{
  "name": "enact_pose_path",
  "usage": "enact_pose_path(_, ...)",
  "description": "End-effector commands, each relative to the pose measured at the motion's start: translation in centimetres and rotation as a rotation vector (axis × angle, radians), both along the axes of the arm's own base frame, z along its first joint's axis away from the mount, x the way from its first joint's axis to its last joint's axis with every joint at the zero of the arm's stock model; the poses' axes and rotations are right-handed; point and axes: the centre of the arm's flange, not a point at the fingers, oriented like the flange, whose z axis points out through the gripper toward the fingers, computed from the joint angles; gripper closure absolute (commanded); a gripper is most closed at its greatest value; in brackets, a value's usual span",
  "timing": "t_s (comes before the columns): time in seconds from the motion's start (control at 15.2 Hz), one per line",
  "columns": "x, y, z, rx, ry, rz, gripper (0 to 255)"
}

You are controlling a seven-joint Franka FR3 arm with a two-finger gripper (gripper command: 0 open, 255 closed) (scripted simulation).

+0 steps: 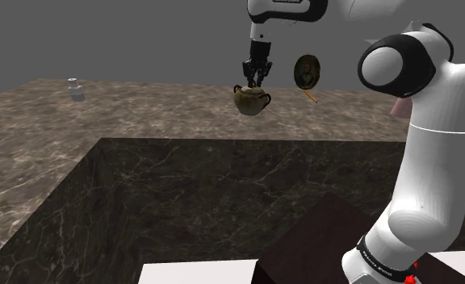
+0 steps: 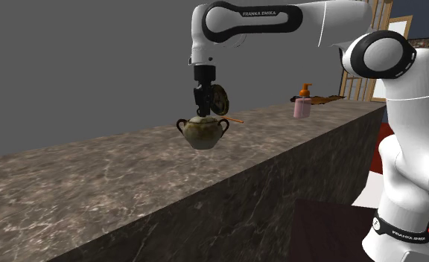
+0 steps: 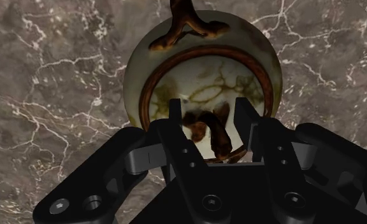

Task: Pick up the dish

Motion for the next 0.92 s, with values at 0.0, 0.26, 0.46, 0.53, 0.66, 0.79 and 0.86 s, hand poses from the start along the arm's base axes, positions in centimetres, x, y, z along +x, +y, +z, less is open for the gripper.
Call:
enact_pose_path(0.0, 0.0, 0.0, -0.1, 0.0, 0.0, 0.0, 255)
enact_pose_path(0.26, 0.0, 0.0, -0.1, 0.0, 0.0, 0.0, 255)
enact_pose_path(0.46, 0.0, 0.0, 0.5, 0.0, 0.001, 0.0, 255)
enact_pose_path(0.53, 0.0, 0.0, 1.0, 0.0, 0.001, 0.0, 255)
enact_pose_path(0.66, 0.0, 0.0, 2.1, 0.0, 0.001, 0.0, 255)
enact_pose_path(0.79, 0.0, 0.0, 3.1, 0.0, 0.001, 0.0, 255)
enact_pose_path(0.86, 0.0, 0.0, 3.7, 0.0, 0.001, 0.0, 255)
